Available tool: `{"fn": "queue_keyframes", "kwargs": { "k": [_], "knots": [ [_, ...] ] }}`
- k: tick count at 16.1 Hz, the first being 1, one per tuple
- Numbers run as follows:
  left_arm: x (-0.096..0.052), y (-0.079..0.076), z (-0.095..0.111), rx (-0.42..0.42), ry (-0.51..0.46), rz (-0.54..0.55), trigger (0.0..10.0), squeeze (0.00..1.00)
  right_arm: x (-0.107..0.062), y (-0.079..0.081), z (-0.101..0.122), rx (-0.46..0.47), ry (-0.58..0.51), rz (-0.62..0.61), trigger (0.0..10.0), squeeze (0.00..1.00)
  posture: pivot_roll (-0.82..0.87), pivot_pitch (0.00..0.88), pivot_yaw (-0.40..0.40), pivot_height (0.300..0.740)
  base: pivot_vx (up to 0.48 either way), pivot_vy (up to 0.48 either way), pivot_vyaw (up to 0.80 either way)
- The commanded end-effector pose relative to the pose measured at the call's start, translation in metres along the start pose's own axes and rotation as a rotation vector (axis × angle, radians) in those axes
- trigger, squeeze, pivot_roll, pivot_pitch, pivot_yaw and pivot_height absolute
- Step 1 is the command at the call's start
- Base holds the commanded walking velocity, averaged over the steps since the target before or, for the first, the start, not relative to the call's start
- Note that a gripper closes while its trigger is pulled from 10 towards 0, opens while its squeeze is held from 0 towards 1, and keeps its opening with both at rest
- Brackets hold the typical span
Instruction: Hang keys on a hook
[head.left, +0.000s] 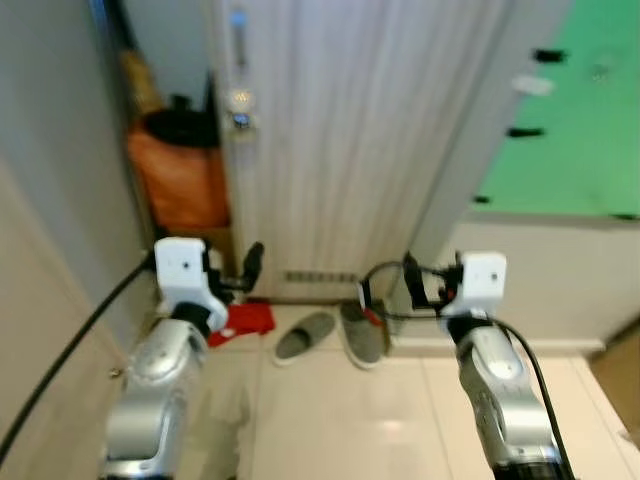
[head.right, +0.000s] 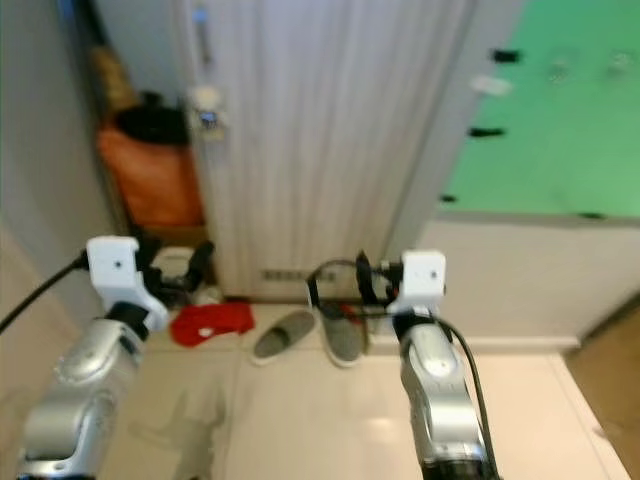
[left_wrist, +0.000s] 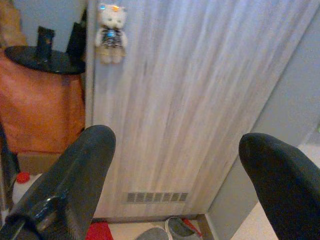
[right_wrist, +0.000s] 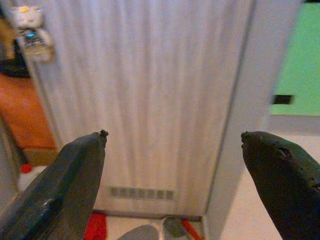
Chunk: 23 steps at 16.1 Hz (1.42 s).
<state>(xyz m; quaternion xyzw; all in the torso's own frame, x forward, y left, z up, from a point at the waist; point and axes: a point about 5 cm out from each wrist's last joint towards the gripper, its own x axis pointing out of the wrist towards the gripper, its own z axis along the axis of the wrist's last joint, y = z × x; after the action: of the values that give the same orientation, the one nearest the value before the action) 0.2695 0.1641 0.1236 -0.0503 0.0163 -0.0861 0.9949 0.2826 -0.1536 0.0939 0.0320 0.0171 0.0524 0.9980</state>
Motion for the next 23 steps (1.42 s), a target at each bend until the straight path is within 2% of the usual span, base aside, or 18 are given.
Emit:
{"fn": "queue_keyframes", "kwargs": {
  "k": [1, 3, 5, 9, 14, 15, 17, 18, 20, 23],
  "knots": [
    [0.003, -0.007, -0.007, 0.004, 0.031, -0.035, 10.0, 0.00, -0.001, -0.009, -0.004, -0.025, 0.023, -0.033, 10.0, 0.00, 0.05, 0.000, -0.030, 0.720, 0.000, -0.480, -0.44],
    [0.010, -0.004, -0.019, 0.014, 0.067, -0.028, 10.0, 0.00, 0.000, -0.010, -0.008, -0.031, 0.031, -0.046, 10.0, 0.00, 0.05, 0.000, -0.025, 0.699, 0.000, -0.476, -0.43],
    [0.011, 0.001, -0.030, 0.041, 0.107, 0.001, 10.0, 0.00, -0.003, -0.012, -0.011, -0.041, 0.033, -0.051, 10.0, 0.00, 0.03, 0.000, -0.022, 0.682, 0.000, 0.000, -0.45],
    [0.015, 0.010, -0.030, 0.030, 0.094, -0.004, 10.0, 0.00, -0.010, -0.016, -0.022, -0.042, 0.059, -0.079, 10.0, 0.00, 0.01, 0.000, -0.009, 0.682, 0.000, 0.000, -0.58],
    [0.028, 0.001, -0.031, 0.052, 0.098, -0.047, 10.0, 0.00, -0.011, -0.016, -0.023, -0.069, 0.050, -0.087, 10.0, 0.00, -0.01, 0.000, 0.006, 0.682, 0.052, -0.418, -0.62],
    [0.030, 0.001, -0.033, 0.053, 0.104, -0.039, 10.0, 0.00, -0.010, -0.019, -0.021, -0.106, 0.034, -0.109, 10.0, 0.00, -0.01, 0.000, 0.007, 0.682, 0.000, 0.000, -0.71],
    [0.031, -0.001, -0.032, 0.041, 0.091, -0.072, 10.0, 0.00, -0.006, -0.019, -0.021, -0.121, 0.041, -0.110, 10.0, 0.00, -0.01, 0.000, 0.006, 0.682, 0.000, 0.000, 0.00],
    [0.030, -0.001, -0.031, -0.001, 0.068, -0.075, 10.0, 0.00, -0.004, -0.018, -0.019, -0.138, 0.030, -0.102, 10.0, 0.00, 0.00, 0.000, 0.000, 0.682, 0.352, 0.000, 0.00],
    [0.030, -0.002, -0.031, 0.003, 0.064, -0.083, 10.0, 0.00, -0.004, -0.017, -0.019, -0.137, 0.023, -0.083, 10.0, 0.00, 0.00, 0.000, -0.004, 0.682, 0.480, 0.000, 0.00],
    [0.029, -0.007, -0.031, -0.005, 0.050, -0.120, 10.0, 0.00, -0.004, -0.028, -0.021, -0.126, 0.035, -0.152, 10.0, 0.00, 0.01, 0.000, -0.005, 0.710, 0.480, 0.000, 0.00]
  ]
}}
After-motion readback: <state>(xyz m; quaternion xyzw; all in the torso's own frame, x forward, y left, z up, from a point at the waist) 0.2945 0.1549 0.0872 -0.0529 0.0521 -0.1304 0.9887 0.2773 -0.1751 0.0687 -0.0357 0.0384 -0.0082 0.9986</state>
